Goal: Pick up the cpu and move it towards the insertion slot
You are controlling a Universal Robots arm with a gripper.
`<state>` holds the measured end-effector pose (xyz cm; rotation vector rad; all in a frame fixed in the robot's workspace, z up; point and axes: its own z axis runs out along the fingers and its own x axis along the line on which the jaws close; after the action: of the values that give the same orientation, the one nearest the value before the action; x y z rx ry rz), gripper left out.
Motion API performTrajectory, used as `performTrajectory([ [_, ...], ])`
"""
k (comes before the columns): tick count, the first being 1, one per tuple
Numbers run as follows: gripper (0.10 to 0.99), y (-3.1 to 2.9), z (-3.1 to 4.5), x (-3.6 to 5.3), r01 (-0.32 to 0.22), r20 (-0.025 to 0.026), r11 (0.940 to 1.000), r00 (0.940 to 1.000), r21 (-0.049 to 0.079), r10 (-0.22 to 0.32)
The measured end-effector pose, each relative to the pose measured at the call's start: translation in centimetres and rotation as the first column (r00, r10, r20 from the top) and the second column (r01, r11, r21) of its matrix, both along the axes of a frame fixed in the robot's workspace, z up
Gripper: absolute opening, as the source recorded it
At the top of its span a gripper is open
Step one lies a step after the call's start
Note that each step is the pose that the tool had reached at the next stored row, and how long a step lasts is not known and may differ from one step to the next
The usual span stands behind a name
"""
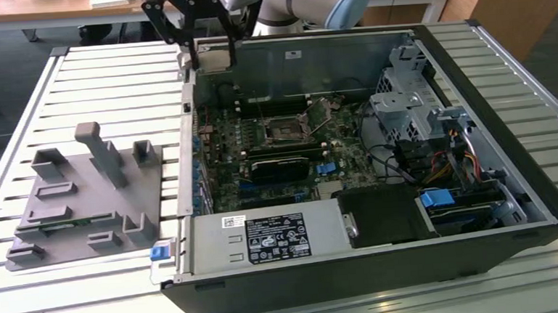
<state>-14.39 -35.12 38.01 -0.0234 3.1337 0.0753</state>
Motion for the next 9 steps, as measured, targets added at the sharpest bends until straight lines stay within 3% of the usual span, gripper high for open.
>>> performTrajectory([
  [9,0.541,0.73,-0.01,1.19,0.0,0.0,1.0,1.0,0.0,0.0],
])
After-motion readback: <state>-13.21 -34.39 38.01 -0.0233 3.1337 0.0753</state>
